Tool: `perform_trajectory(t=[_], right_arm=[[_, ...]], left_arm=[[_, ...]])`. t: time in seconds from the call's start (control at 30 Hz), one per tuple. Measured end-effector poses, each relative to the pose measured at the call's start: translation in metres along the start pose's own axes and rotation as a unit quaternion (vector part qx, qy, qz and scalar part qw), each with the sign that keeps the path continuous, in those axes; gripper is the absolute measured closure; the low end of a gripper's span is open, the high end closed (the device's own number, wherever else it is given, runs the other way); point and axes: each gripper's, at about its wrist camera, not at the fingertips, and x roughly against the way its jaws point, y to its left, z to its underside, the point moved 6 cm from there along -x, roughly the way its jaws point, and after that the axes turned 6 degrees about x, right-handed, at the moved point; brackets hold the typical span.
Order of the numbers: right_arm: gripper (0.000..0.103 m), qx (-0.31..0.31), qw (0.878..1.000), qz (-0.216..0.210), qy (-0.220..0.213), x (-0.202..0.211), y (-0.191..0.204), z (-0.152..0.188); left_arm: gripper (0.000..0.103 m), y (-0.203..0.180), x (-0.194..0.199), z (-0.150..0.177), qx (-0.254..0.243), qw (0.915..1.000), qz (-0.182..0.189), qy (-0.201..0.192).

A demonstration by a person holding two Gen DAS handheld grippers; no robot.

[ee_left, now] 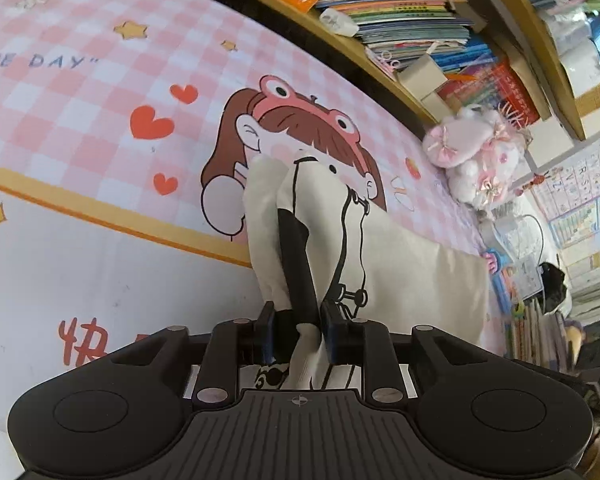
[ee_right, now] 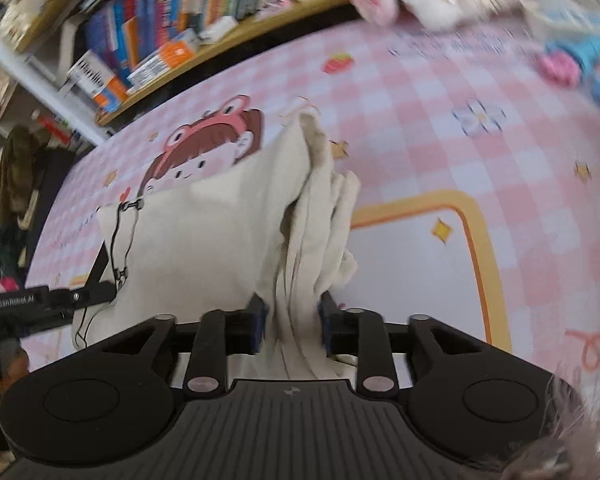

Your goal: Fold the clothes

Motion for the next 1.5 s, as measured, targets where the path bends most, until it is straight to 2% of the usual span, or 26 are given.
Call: perform_trajectory(t=[0.07,0.2,0.3,0.37,0.4,0.47,0.53,0.57,0.9,1.17,1.5], right_arm=[[0.061,-0.010,1.000,-0.006,-0.001,-0.001,-0.002,0.000],[0.057,-0.024,0.999,-0.021,-0.005,-0.004,-0.004,0.000],[0.055,-0.013,1.000,-0.024,-0.010,-0.008,0.000,-0.002],[0.055,0.008,1.000,-0.019,-0.014,-0.012,0.005,-0.004],[0.056,0.018,1.000,-0.017,-0.016,-0.014,0.008,-0.005],[0.065,0.029,0.999,-0.013,-0.017,-0.016,0.011,-0.005],[0.080,0.029,0.999,-0.017,-0.019,-0.014,0.012,-0.004],[0.081,0.033,0.999,-0.016,-0.023,-0.012,0.013,-0.003],[0.082,0.076,0.996,-0.015,-0.046,0.014,0.020,0.003],[0.082,0.102,0.993,-0.035,-0.047,0.027,0.025,0.016],[0.082,0.124,0.990,-0.056,-0.042,0.037,0.029,0.033]], left_arm=[[0.068,0.003,-0.003,0.000,0.008,1.0000,-0.003,0.002],[0.067,0.003,-0.008,0.001,0.021,0.9997,0.010,-0.006],[0.070,0.000,-0.012,0.000,0.018,0.9997,0.010,-0.013],[0.076,-0.002,-0.012,0.001,0.021,0.9996,0.007,-0.018],[0.078,-0.004,-0.011,0.002,0.019,0.9996,0.004,-0.021],[0.084,-0.008,-0.009,0.004,0.015,0.9995,-0.003,-0.027],[0.086,-0.011,-0.007,0.006,0.012,0.9993,-0.009,-0.034],[0.086,-0.014,-0.004,0.008,0.011,0.9992,-0.006,-0.038],[0.087,-0.031,0.020,0.028,0.004,0.9975,0.001,-0.070],[0.087,-0.035,0.041,0.049,0.021,0.9947,-0.002,-0.100],[0.087,-0.034,0.056,0.071,0.042,0.9918,-0.012,-0.120]])
